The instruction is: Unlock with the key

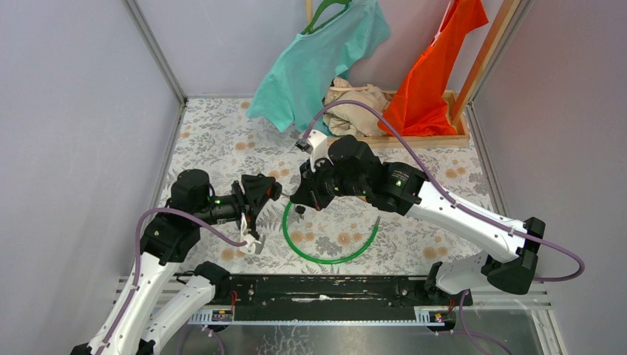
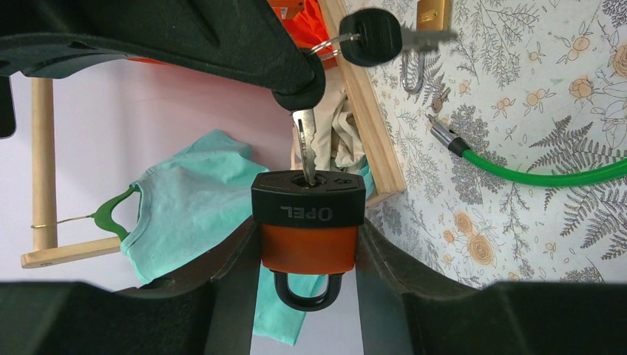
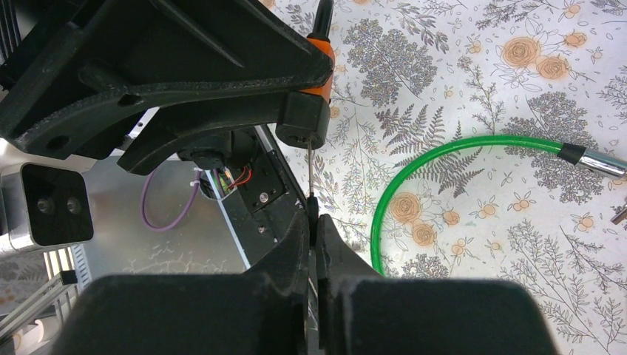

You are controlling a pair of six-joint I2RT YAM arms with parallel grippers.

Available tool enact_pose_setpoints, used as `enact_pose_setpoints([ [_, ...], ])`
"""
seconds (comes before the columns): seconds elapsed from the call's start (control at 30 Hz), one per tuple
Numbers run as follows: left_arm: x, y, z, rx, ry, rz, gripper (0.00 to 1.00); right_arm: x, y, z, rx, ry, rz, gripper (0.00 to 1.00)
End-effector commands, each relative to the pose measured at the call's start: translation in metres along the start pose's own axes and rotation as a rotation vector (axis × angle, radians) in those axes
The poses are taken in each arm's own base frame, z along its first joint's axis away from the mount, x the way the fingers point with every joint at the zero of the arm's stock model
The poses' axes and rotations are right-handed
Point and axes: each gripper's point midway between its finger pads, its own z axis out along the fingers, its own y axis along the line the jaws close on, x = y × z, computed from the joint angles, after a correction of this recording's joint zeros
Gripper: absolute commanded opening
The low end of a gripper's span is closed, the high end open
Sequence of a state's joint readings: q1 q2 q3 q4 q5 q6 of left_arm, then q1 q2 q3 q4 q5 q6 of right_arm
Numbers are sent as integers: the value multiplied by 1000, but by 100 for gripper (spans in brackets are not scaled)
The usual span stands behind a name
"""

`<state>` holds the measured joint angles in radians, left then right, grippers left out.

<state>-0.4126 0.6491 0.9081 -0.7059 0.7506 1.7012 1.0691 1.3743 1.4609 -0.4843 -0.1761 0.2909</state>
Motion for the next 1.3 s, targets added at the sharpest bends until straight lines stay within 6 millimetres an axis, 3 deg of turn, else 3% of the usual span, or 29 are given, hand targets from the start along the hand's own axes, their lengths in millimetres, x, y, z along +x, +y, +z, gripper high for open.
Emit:
enact_pose_setpoints([
  [0.0, -2, 25, -4, -80, 5, 102, 0, -23, 14, -10, -39, -82, -37, 0],
  [0.4, -2, 27, -4, -81, 9, 98, 0, -22, 32, -17, -142, -82, -65, 0],
  [0.87, -8, 36, -7, -111, -11, 95, 0, -28, 10, -9, -14, -106, -40, 0],
  [1.27, -10, 37, -7, -113, -23, 95, 0, -31, 9, -2, -18, -129, -19, 0],
])
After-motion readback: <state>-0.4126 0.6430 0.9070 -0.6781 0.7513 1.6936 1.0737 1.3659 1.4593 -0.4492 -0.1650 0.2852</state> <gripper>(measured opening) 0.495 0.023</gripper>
